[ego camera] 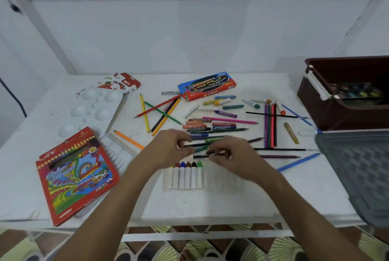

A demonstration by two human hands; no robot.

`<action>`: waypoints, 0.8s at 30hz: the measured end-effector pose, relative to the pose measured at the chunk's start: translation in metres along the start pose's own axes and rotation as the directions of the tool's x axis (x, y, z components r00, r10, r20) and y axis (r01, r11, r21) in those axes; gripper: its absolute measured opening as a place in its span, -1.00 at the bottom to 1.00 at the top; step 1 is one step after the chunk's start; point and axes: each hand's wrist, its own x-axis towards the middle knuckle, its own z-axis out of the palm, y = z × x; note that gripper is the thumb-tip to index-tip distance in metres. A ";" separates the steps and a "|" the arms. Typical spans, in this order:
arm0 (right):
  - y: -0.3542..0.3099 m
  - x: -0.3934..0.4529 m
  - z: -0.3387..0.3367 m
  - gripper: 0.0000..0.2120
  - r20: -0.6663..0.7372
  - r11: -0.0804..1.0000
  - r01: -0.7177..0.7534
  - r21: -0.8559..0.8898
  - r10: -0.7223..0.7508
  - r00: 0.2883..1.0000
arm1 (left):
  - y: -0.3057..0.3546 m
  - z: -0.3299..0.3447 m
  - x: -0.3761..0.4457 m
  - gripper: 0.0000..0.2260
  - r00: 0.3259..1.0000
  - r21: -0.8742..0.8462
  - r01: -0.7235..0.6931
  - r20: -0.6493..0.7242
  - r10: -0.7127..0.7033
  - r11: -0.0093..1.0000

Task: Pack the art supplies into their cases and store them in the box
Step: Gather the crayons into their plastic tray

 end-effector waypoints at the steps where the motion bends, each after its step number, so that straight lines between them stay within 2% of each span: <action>1: 0.004 0.009 -0.010 -0.75 -0.044 1.000 -0.006 0.018 0.007 0.999 | 0.001 -0.005 0.013 -0.70 0.999 0.004 -0.002 -0.035 0.003 1.000; 5: 0.025 0.055 -0.049 -0.78 -0.214 1.000 -0.022 0.018 0.025 0.977 | 0.007 -0.020 0.071 -0.70 0.988 0.037 0.004 -0.154 0.002 0.999; 9: 0.053 0.102 -0.066 -0.77 -0.280 0.993 -0.094 -0.071 0.071 0.957 | 0.010 -0.018 0.122 -0.67 0.989 0.133 -0.009 -0.145 0.028 0.991; 15: 0.078 0.145 -0.060 -0.73 -0.195 0.921 -0.083 -0.382 0.007 0.981 | 0.014 -0.002 0.155 -0.67 0.996 0.220 -0.004 -0.086 0.024 0.976; 18: 0.082 0.154 -0.056 -0.77 -0.160 0.905 -0.080 -0.419 0.013 0.987 | 0.012 0.005 0.158 -0.66 0.998 0.245 0.029 -0.054 -0.016 0.969; 24: 0.081 0.161 -0.056 -0.76 -0.084 0.882 -0.100 -0.460 0.069 0.994 | 0.009 0.005 0.149 -0.70 0.996 0.205 0.060 -0.083 -0.044 0.977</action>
